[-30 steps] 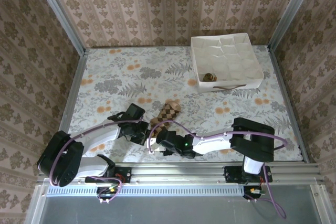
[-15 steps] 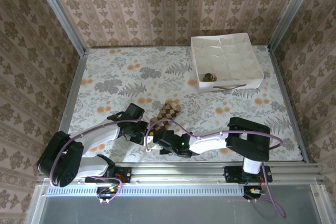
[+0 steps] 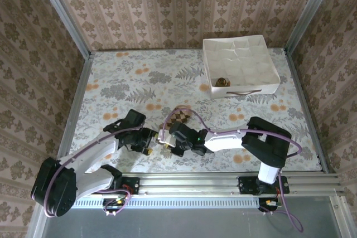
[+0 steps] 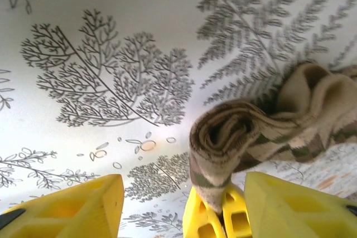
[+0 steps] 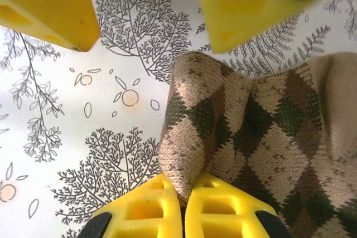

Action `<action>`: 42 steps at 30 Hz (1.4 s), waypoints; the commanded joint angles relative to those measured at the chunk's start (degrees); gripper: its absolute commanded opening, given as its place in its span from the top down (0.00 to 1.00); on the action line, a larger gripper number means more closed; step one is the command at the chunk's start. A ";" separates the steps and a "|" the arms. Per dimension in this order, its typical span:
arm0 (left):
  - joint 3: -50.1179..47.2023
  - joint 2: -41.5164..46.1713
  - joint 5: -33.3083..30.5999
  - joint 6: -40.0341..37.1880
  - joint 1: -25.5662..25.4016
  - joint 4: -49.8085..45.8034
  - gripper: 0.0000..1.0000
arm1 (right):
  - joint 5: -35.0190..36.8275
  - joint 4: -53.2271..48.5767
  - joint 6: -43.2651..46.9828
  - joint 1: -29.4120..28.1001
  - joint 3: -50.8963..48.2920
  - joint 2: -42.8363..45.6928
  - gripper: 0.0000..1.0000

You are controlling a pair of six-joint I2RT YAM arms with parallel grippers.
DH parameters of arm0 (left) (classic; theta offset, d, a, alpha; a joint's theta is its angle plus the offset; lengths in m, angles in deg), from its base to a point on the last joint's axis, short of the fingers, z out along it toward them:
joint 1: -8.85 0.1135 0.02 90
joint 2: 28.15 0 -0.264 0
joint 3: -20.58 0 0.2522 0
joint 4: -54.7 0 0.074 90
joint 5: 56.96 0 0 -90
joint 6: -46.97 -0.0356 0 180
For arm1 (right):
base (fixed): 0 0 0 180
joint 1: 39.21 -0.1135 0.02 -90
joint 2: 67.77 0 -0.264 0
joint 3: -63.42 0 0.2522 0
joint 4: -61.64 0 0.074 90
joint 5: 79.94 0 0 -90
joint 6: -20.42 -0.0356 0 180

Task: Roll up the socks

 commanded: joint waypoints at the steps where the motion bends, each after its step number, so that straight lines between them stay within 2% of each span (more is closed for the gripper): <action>1: 0.63 2.28 -1.89 -3.69 0.11 -2.54 0.42 | -9.32 -11.08 -7.37 4.36 -3.73 -2.98 1.00; 6: -1.51 2.84 -2.29 -3.70 -1.08 4.79 0.48 | -16.63 -11.95 -9.89 8.15 -4.57 -4.66 1.00; 13: -2.02 -1.79 -2.79 -3.28 -3.79 13.31 0.51 | -23.75 -12.14 -13.11 13.19 -4.80 -7.23 1.00; 18: -1.98 -5.88 -2.99 -2.71 -5.55 17.12 0.51 | -27.55 -13.70 -14.32 16.32 -3.48 -9.16 1.00; 24: -0.42 -10.54 -3.97 -2.33 -6.49 20.17 0.45 | -30.99 -16.58 -14.96 18.18 -0.90 -11.40 1.00; 27: -0.09 -12.56 -3.92 -1.95 -6.80 20.35 0.46 | -32.17 -19.19 -17.00 19.76 1.35 -14.17 1.00; 30: -1.15 -14.33 -3.44 0.56 -7.21 19.36 0.54 | -32.75 -20.44 -16.71 20.10 2.57 -15.53 1.00; 32: -1.57 -15.39 -3.43 2.31 -7.58 17.77 0.64 | -32.68 -20.48 -16.39 20.16 2.71 -15.00 1.00; 34: -1.08 -16.20 -3.35 4.24 -8.03 13.05 0.84 | -32.48 -20.32 -15.55 19.95 2.67 -13.94 1.00; 36: -0.53 -16.82 -2.59 6.37 -8.54 7.96 0.99 | -31.80 -19.66 -13.96 19.39 2.30 -11.86 1.00; 39: -0.18 -16.87 -1.51 8.99 -8.86 3.16 1.00 | -29.41 -15.52 -11.18 17.57 -0.27 -6.02 0.86; 42: -0.40 -16.06 -1.24 11.87 -8.67 1.65 1.00 | -20.39 -7.39 -7.84 13.96 -5.73 3.03 0.73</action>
